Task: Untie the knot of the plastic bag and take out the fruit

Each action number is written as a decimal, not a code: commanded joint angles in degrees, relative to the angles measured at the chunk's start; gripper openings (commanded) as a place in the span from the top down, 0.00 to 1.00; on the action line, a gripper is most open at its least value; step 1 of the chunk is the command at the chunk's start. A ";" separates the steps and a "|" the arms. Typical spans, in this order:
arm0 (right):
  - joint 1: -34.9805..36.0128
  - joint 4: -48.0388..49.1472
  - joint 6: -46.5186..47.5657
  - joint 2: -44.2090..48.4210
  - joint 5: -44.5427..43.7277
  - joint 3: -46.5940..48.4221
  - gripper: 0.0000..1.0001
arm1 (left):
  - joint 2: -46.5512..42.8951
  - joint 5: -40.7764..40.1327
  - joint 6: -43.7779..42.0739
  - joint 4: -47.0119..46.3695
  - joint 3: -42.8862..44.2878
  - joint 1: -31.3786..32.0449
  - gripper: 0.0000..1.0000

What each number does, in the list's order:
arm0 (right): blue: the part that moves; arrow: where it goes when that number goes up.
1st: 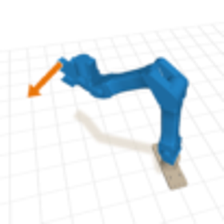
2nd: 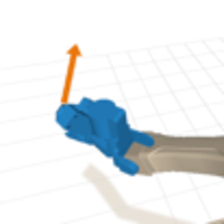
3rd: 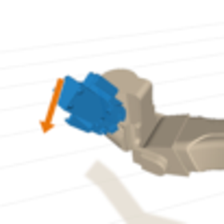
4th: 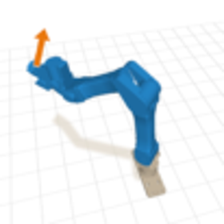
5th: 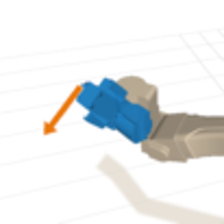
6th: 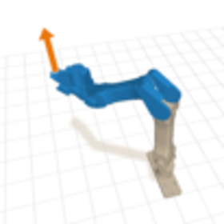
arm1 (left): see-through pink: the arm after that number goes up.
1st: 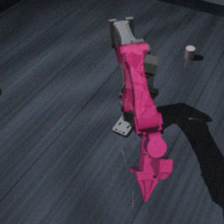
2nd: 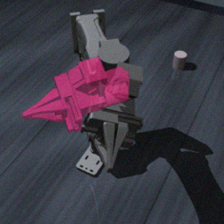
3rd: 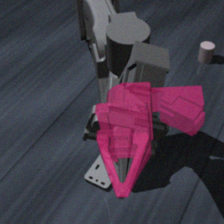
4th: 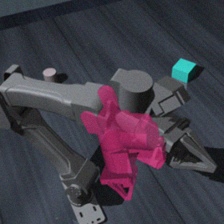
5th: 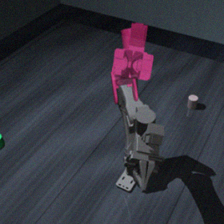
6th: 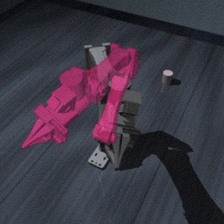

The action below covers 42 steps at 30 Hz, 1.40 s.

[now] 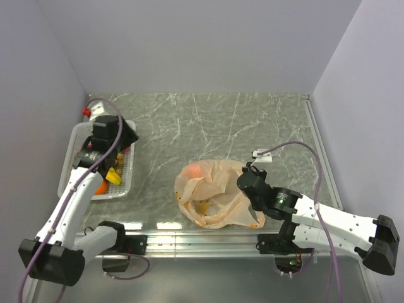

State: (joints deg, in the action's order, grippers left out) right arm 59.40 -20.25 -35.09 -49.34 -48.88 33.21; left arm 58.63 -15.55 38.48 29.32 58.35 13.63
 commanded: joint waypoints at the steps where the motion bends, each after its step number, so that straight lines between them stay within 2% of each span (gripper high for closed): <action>1: 0.46 -0.05 -0.94 1.26 -1.83 -0.08 1.00 | 0.34 -1.14 -2.88 3.90 -2.35 -8.67 0.34; 2: 0.37 0.03 -0.86 1.35 -1.83 -0.16 1.00 | 0.26 -2.98 -2.80 3.29 -3.06 -9.84 0.33; 5: 0.46 0.65 -0.33 1.97 -1.30 0.01 1.00 | -1.41 -5.89 -3.06 1.36 -6.92 -13.01 0.19; 6: 0.37 0.82 -0.15 2.06 -1.30 0.10 1.00 | -1.68 -6.16 -3.32 0.74 -7.89 -13.45 0.10; 8: 0.46 1.00 0.29 2.06 -1.13 0.71 1.00 | -2.03 -6.07 -3.50 0.74 -8.34 -13.54 0.02; 13: 0.46 2.32 2.75 1.88 -0.95 2.20 1.00 | -2.99 -2.13 -4.20 1.79 -7.28 -13.54 0.01; 16: 0.46 2.32 3.54 1.62 -0.69 3.17 1.00 | -4.92 8.14 -5.43 1.97 -6.84 -12.67 0.01; 17: 0.46 2.23 3.54 1.70 -0.77 3.61 1.00 | -5.45 11.74 -5.95 1.88 -6.93 -11.44 0.01; 20: 0.72 3.72 6.60 2.75 -0.16 5.54 1.00 | -7.56 14.14 -6.14 1.35 -7.46 -2.75 0.01; 21: 0.89 4.68 9.92 3.37 0.28 6.77 1.00 | -8.00 14.84 -5.79 1.09 -7.63 1.79 0.01; 24: 1.07 9.51 16.34 5.92 3.33 8.79 1.00 | -9.23 17.47 -4.64 -1.28 -7.90 9.02 0.01; 30: 1.69 15.41 23.22 8.91 11.70 13.10 1.00 | -11.52 20.73 -3.59 -3.83 -6.06 15.72 0.01; 33: 2.57 17.43 24.37 8.74 14.60 11.80 1.00 | -13.01 21.70 -3.24 -3.48 -4.65 18.26 0.01; 38: 2.66 16.21 21.48 3.47 12.07 9.95 1.00 | -14.77 21.27 -1.13 -5.23 -4.56 25.47 0.06; 41: 2.83 15.33 19.19 1.10 9.43 9.15 1.00 | -13.99 17.25 -0.25 -6.90 -4.82 33.11 0.10; 42: 2.83 14.81 18.92 0.57 8.72 9.67 1.00 | -12.24 16.00 0.01 -7.34 -4.91 37.57 0.12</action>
State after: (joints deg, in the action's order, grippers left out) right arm 61.76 -5.28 -14.31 -46.94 -37.23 43.24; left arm 44.53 3.77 37.04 25.56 51.70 44.64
